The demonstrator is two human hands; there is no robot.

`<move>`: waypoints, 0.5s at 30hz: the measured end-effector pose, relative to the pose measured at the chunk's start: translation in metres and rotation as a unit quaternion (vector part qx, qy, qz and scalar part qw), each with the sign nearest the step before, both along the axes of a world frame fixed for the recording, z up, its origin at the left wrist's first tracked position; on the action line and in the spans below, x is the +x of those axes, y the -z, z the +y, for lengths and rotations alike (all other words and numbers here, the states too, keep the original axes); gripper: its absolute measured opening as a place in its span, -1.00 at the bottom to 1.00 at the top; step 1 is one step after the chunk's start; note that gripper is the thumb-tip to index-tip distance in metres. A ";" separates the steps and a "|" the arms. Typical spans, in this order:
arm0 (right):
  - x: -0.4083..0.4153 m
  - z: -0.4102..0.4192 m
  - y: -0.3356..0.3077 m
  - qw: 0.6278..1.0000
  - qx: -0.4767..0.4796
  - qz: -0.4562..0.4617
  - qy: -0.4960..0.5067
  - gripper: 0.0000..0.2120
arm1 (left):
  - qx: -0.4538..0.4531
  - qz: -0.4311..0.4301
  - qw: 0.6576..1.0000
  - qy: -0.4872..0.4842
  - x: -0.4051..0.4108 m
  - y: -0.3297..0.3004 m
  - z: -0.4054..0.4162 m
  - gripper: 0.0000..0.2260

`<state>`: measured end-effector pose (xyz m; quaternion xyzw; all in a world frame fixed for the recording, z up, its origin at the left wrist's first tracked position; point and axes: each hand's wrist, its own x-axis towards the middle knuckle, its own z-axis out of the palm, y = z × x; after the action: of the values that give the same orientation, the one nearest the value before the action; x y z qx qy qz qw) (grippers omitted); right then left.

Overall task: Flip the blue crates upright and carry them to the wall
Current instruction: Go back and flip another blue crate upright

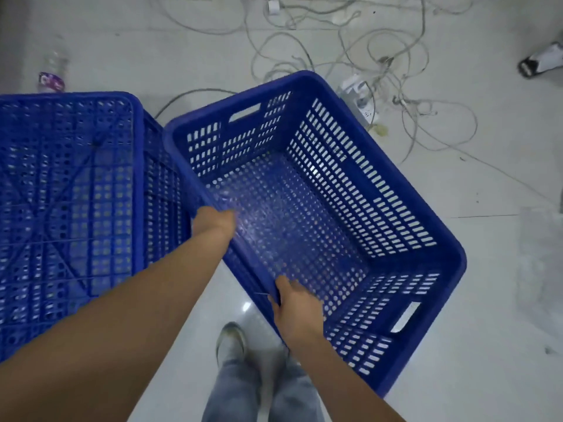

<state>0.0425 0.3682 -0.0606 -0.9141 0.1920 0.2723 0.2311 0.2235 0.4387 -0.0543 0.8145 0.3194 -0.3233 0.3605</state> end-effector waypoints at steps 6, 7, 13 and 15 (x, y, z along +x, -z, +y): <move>-0.044 -0.028 0.022 0.995 0.001 0.083 -0.049 -0.64 | -0.070 0.118 0.980 -0.146 -0.043 0.028 0.019 -0.79; -0.049 -0.035 0.024 0.993 -0.004 0.107 -0.053 -0.63 | -0.084 0.129 0.975 -0.162 -0.053 0.027 0.018 -0.81; -0.071 -0.071 0.031 0.983 -0.049 0.167 -0.059 -0.63 | -0.153 0.192 0.921 -0.304 -0.110 0.036 0.013 -0.67; -0.078 -0.081 0.034 0.979 -0.063 0.183 -0.058 -0.61 | -0.142 0.218 0.912 -0.316 -0.127 0.042 0.013 -0.63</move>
<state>-0.0355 0.2872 -0.0946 -0.8710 0.1946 0.4353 0.1181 0.0965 0.4516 -0.0966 0.5206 0.5819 -0.4036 0.4769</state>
